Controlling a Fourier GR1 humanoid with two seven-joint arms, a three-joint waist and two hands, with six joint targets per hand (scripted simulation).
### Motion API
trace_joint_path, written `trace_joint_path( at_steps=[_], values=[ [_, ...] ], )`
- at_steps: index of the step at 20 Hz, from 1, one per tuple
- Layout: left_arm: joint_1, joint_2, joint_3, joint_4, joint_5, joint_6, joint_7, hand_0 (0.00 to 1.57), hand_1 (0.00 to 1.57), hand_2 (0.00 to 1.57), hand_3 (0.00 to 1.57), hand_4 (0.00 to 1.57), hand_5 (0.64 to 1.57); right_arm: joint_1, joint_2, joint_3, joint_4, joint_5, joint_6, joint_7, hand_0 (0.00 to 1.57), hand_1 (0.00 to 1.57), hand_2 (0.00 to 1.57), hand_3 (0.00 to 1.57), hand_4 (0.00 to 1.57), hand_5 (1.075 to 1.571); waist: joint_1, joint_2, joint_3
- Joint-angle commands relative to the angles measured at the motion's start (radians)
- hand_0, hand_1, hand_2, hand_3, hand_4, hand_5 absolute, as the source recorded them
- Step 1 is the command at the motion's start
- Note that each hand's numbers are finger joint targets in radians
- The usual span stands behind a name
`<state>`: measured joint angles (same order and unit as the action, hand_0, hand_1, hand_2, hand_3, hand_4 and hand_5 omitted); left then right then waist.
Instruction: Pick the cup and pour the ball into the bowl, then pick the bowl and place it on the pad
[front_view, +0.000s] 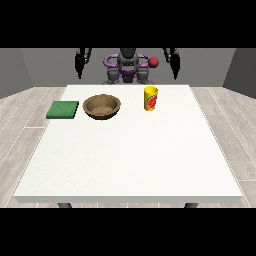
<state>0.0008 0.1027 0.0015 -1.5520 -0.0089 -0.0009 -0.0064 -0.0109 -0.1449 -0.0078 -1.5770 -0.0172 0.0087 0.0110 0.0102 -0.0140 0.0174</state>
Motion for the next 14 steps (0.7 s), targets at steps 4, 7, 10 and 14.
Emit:
trace_joint_path(
  at_steps=[4,7,10,14],
  values=[
    [-0.020,0.044,0.012,-0.093,0.006,-0.011,0.071,0.00,0.00,0.00,0.00,0.00,1.570,-0.012,-0.037,-0.015,-0.084,-0.012,0.005,0.080,0.00,0.00,0.33,0.49,0.85,1.565,-0.007,-0.233,-0.0131],
    [-0.127,-0.096,-0.007,-0.109,0.180,0.007,0.069,0.00,0.00,0.00,0.00,0.00,1.570,-0.096,0.136,0.093,-0.113,-0.061,-0.081,0.092,0.00,0.00,0.33,0.49,0.85,1.565,-0.014,-0.199,-0.0202],
    [-0.165,-0.099,0.003,-0.094,0.211,0.069,0.072,0.00,0.00,0.00,0.00,0.00,1.570,-0.130,0.141,0.198,-0.148,-0.082,-0.243,0.110,0.00,0.00,0.30,0.45,0.84,1.567,-0.014,-0.165,-0.0183],
    [-0.289,-0.077,0.086,-0.093,0.243,0.069,0.125,0.00,0.00,0.00,0.00,0.00,1.570,-0.230,0.143,0.274,-0.206,-0.052,-0.359,0.196,0.00,0.00,0.25,0.41,0.84,1.567,-0.022,-0.110,-0.0178]
  ],
)
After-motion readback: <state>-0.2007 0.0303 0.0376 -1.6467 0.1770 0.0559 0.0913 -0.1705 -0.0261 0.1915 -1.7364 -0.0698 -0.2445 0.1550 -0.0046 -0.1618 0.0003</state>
